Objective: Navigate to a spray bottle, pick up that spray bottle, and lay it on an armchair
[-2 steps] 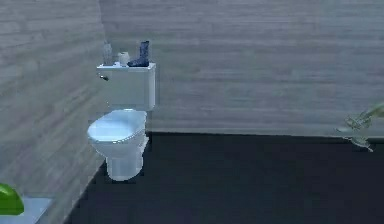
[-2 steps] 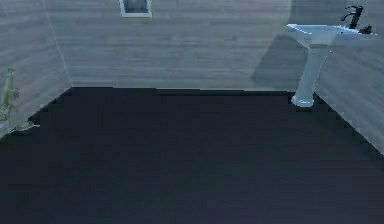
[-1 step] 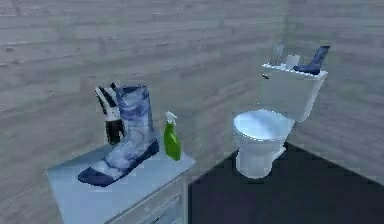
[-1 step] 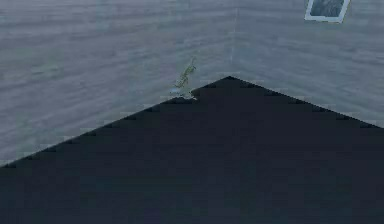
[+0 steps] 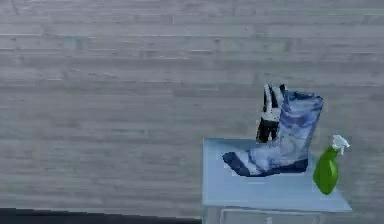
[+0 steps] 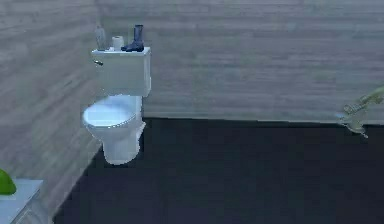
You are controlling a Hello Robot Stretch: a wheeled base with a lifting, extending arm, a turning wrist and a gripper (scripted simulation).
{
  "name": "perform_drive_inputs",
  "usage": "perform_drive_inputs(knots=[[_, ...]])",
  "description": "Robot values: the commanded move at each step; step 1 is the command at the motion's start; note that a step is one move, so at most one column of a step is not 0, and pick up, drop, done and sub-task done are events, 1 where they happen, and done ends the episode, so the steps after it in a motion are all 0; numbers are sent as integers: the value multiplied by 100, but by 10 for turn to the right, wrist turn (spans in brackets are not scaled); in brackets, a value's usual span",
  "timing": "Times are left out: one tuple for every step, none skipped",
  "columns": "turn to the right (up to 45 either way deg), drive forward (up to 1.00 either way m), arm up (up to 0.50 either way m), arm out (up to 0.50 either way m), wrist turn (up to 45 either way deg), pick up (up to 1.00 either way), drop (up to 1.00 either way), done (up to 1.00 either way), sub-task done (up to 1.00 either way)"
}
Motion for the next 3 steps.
perform_drive_inputs(knots=[[-450, 0, 0, 0, 0, 0, 0, 0, 0], [0, 0, 50, 0, 0, 0, 0, 0, 0], [0, 0, 38, 0, 0, 0, 0, 0, 0]])
